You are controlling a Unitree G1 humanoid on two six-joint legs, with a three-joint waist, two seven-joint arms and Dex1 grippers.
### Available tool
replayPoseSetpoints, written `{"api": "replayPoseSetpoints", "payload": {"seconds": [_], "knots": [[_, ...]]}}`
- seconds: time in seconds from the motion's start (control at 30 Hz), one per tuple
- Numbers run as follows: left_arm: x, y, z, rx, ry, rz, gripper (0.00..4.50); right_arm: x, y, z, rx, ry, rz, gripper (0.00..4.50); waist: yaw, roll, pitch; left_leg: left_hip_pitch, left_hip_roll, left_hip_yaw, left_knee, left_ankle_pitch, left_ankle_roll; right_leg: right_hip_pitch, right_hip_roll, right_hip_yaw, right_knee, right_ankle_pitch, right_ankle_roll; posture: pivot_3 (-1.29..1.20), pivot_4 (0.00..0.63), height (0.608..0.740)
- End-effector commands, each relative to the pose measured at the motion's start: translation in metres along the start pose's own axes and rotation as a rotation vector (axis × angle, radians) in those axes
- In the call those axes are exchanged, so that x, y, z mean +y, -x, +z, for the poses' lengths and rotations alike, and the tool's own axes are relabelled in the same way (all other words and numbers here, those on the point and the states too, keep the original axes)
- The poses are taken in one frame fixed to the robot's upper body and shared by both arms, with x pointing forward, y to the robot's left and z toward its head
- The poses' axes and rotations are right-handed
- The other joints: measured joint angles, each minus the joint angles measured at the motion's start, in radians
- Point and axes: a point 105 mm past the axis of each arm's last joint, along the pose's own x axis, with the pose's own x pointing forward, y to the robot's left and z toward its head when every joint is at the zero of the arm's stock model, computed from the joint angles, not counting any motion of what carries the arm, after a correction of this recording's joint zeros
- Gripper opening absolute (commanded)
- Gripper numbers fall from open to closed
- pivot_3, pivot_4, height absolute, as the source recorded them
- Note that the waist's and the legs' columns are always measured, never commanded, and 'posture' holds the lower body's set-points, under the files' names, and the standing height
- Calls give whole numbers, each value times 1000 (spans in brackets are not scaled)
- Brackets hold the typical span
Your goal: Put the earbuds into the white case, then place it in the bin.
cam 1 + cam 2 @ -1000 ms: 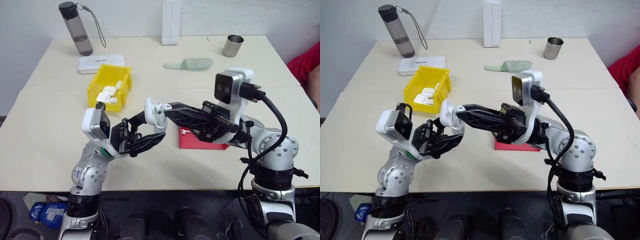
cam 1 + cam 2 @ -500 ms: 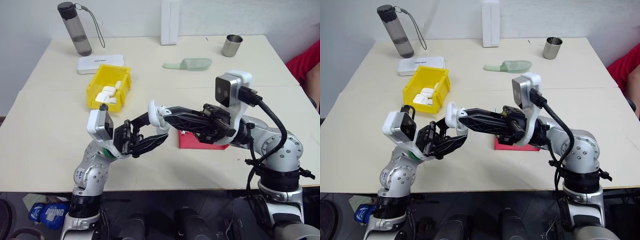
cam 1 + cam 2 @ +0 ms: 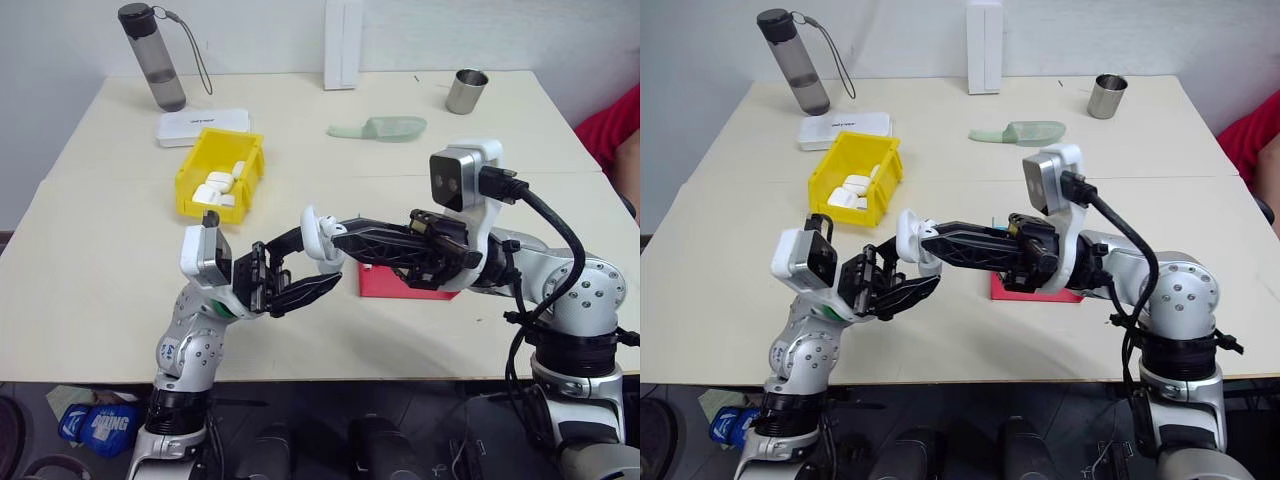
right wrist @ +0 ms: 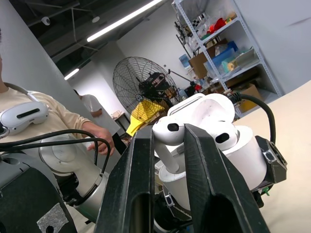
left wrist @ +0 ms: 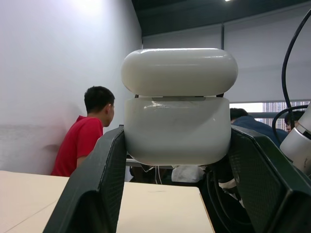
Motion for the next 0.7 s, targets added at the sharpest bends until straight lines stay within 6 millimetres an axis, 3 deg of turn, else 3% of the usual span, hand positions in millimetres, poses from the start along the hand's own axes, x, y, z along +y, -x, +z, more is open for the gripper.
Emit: {"api": "replayPoseSetpoints", "payload": {"seconds": [0.03, 0.17, 0.33, 0.53, 0.7], "knots": [[-6, -14, 12, -52, -59, -61, 2735, -1, -8, -20, 110, 62, -22, 441, 0, 0, 0, 0, 0, 0, 0, 0, 0, 0, 0, 0, 0, 0, 0, 0, 150, 740], [-6, -16, 12, -61, -62, -62, 2735, -3, -6, -24, 113, 152, -36, 441, 1, 0, 0, 0, 0, 0, 0, 0, 0, 0, 0, 0, 0, 0, 0, 0, 150, 740], [-6, -17, 12, -63, -62, -64, 2735, 0, -6, -26, 93, 123, -16, 441, 1, 0, 0, 0, 0, 0, 0, 0, 0, 0, 0, 0, -1, 0, 0, 0, 150, 740], [-6, -16, 12, -64, -63, -65, 2735, 9, -4, -35, 154, 96, 26, 2468, 1, 0, 0, 0, 0, 0, 0, 0, 0, 0, 0, 0, -1, 0, 0, 0, 150, 740], [-7, -11, 12, -56, -60, -57, 2735, 11, 4, -25, 116, 144, -8, 4172, 1, 0, 0, 0, 0, 0, 0, 0, 0, 0, 0, 0, -1, 0, 0, 0, 150, 740]]}}
